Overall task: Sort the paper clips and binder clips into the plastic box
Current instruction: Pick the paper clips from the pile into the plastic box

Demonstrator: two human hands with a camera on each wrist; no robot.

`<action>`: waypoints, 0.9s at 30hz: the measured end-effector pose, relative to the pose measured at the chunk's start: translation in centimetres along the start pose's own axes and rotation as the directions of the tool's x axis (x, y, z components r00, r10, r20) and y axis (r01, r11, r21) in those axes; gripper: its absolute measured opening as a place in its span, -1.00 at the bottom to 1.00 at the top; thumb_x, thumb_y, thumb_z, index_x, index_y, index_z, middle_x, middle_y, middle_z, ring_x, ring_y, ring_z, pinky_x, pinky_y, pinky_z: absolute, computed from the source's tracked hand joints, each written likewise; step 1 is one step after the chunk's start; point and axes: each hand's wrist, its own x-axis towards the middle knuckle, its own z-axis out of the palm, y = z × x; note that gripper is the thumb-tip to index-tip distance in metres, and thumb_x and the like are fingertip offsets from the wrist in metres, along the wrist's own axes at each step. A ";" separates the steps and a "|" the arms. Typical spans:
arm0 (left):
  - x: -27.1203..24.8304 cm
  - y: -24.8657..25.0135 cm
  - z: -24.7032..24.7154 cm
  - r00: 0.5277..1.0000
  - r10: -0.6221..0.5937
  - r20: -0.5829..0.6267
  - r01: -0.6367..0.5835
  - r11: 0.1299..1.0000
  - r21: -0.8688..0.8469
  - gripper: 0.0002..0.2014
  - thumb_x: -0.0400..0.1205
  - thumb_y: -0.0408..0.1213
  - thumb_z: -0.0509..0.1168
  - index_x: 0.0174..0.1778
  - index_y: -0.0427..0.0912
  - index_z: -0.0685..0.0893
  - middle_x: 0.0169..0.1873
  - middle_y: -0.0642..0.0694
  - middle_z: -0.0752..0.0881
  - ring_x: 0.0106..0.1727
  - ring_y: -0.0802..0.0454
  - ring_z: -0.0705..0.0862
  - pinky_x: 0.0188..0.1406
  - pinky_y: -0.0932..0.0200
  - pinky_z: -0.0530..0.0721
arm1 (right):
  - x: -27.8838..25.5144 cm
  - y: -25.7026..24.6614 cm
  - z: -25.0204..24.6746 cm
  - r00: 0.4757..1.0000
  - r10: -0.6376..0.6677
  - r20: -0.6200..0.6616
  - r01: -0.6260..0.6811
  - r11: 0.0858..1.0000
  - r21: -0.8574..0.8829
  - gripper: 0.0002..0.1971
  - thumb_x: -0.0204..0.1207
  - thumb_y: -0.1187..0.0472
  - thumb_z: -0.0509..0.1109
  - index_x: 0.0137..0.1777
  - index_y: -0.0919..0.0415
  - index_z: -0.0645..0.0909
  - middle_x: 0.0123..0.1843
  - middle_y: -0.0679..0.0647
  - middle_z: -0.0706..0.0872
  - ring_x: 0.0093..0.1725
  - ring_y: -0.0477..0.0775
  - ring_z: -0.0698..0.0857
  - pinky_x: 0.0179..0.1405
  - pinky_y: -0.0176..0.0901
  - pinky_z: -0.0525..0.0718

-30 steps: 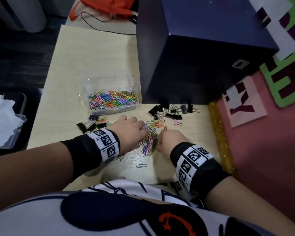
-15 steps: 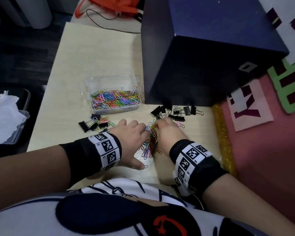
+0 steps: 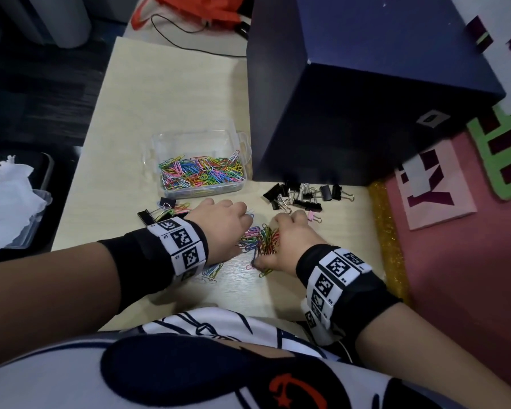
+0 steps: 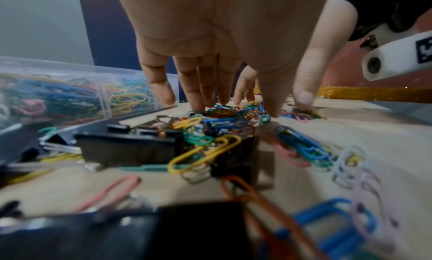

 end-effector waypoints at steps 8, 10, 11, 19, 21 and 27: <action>0.0 -0.1 -0.3 0.999 -0.020 0.048 0.021 1.000 -0.015 -0.61 0.62 -0.05 0.28 0.31 -0.15 0.49 0.13 -0.16 0.55 0.15 -0.20 0.59 -0.01 -0.04 0.55 | 0.0 -1.2 1.5 0.982 -0.173 -0.082 0.178 0.982 0.061 -0.50 0.46 0.11 0.47 0.37 0.07 0.44 0.27 0.11 0.35 0.12 0.23 0.61 0.18 -0.04 0.62; 0.2 -0.3 -0.3 0.999 -0.008 0.048 0.008 1.000 -0.005 -0.70 0.65 -0.15 0.22 0.27 -0.18 0.53 0.11 -0.17 0.57 0.12 -0.22 0.63 -0.03 -0.05 0.59 | 0.2 -1.3 1.5 0.980 -0.175 -0.097 0.180 0.982 0.051 -0.60 0.51 0.19 0.40 0.34 0.11 0.48 0.26 0.14 0.38 0.10 0.25 0.60 0.13 -0.04 0.63; 0.2 -0.4 -0.2 0.999 -0.003 0.049 0.003 1.000 -0.003 -0.73 0.66 -0.19 0.21 0.25 -0.18 0.54 0.09 -0.17 0.58 0.10 -0.22 0.63 -0.02 -0.06 0.61 | 0.3 -1.3 1.5 0.979 -0.176 -0.102 0.181 0.983 0.042 -0.63 0.52 0.23 0.36 0.32 0.13 0.49 0.25 0.15 0.40 0.10 0.26 0.59 0.10 -0.06 0.62; 0.2 -1.3 -0.2 1.000 0.020 0.020 -0.020 1.000 -0.005 -0.78 0.69 -0.20 0.15 0.17 -0.19 0.58 0.01 -0.16 0.61 0.02 -0.20 0.65 -0.08 -0.05 0.65 | 0.8 -1.5 0.4 0.983 -0.135 -0.125 0.144 0.987 0.072 -0.62 0.53 0.39 0.24 0.32 0.12 0.59 0.24 0.16 0.52 0.19 0.23 0.60 0.15 -0.14 0.54; 0.1 -1.6 -0.4 1.000 0.014 -0.006 -0.015 0.999 -0.032 -0.76 0.70 -0.17 0.14 0.18 -0.19 0.59 0.02 -0.15 0.61 0.02 -0.20 0.65 -0.05 -0.05 0.66 | 0.9 -1.6 -0.4 0.986 -0.123 -0.113 0.134 0.987 0.094 -0.63 0.54 0.38 0.26 0.28 0.09 0.62 0.26 0.14 0.54 0.21 0.18 0.60 0.13 -0.25 0.47; -0.4 -3.9 -1.5 0.986 -0.040 -0.161 0.017 0.990 -0.142 -0.70 0.70 -0.04 0.17 0.23 -0.13 0.60 0.11 -0.10 0.62 0.16 -0.14 0.63 0.09 0.02 0.58 | 1.8 -3.7 -3.5 0.978 -0.143 -0.153 0.161 0.981 0.112 -0.81 0.52 0.29 0.37 0.02 0.00 0.70 0.16 0.03 0.60 0.17 0.06 0.60 -0.08 -0.36 0.34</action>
